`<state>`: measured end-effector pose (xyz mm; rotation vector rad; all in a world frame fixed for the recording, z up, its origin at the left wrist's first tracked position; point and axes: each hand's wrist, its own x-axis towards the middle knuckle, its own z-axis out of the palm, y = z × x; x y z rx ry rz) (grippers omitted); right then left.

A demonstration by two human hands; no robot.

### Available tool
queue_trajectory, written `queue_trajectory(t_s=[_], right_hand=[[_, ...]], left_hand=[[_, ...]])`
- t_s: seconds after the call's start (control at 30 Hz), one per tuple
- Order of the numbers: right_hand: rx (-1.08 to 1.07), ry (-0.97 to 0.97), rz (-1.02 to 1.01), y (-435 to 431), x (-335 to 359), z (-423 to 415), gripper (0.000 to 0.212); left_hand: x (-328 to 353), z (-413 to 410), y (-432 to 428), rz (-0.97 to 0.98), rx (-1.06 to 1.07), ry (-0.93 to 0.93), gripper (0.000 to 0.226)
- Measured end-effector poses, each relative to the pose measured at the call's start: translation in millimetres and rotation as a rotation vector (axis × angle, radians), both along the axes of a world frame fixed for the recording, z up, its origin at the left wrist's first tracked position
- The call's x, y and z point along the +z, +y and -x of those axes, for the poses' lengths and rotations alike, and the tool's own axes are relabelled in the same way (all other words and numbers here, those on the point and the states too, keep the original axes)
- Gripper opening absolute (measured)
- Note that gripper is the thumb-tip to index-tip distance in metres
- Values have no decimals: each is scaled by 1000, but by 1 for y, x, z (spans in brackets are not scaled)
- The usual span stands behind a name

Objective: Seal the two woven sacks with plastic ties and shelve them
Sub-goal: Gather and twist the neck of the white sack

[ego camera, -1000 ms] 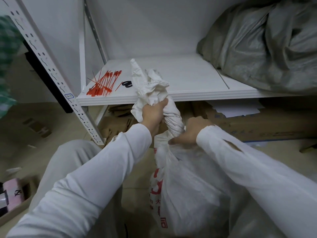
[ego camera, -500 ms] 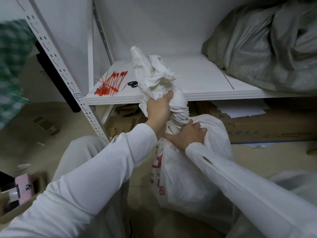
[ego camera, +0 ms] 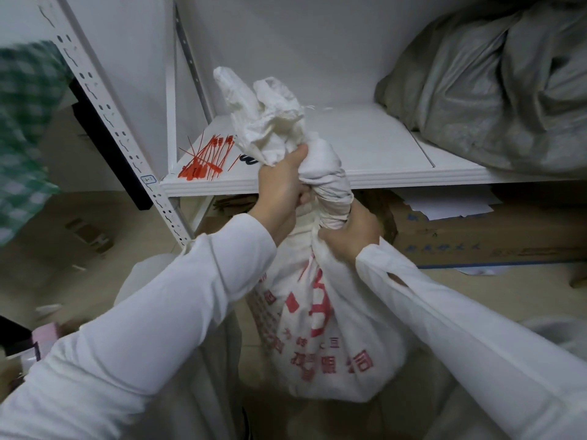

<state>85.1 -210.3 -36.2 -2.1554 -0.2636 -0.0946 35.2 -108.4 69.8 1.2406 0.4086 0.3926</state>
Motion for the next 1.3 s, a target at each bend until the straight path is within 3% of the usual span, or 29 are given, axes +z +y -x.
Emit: queue_trajectory(t_s=[0.13, 0.3, 0.43, 0.47, 0.53, 0.6, 0.67, 0.77, 0.8, 0.87, 1.0, 1.07, 1.2, 1.27, 1.3], right_hand=[[162, -60, -10, -5, 18, -9, 38], [336, -35, -23, -14, 36, -16, 42], [449, -43, 135, -16, 24, -24, 57], [477, -26, 203, -17, 19, -26, 51], [490, 91, 278, -20, 11, -24, 14], [514, 178, 291, -19, 6, -20, 40], [529, 179, 296, -18, 3, -19, 50], [598, 152, 301, -19, 5, -20, 28], [645, 162, 290, -20, 7, -21, 33], [671, 207, 161, -22, 17, -21, 55], [616, 374, -368, -20, 42, -18, 51], [531, 478, -532, -14, 44, -18, 65], [406, 595, -587, 0, 42, -16, 119], [403, 601, -619, 3, 44, -16, 118], [411, 607, -651, 4, 46, -17, 105]], left_hand=[[6, -3, 23, 129, -65, -44, 24], [1, -4, 37, 121, -140, -96, 23], [-19, -3, 40, 42, -155, -37, 22], [-26, -1, 39, 9, -157, -8, 21], [-45, 2, 39, -113, -138, 66, 18], [-59, 5, 41, -233, -73, 137, 20], [-65, 6, 45, -287, -67, 81, 22], [-67, 4, 50, -382, -115, -132, 25], [-69, 3, 51, -396, -126, -168, 29], [-75, 3, 55, -339, -142, -176, 42], [-84, 4, 64, -209, -169, -133, 58], [-86, 3, 63, -221, -226, -118, 68], [-94, 4, 57, -172, -400, -84, 51], [-95, 5, 58, -104, -496, -41, 49], [-94, 5, 58, -88, -512, -11, 51]])
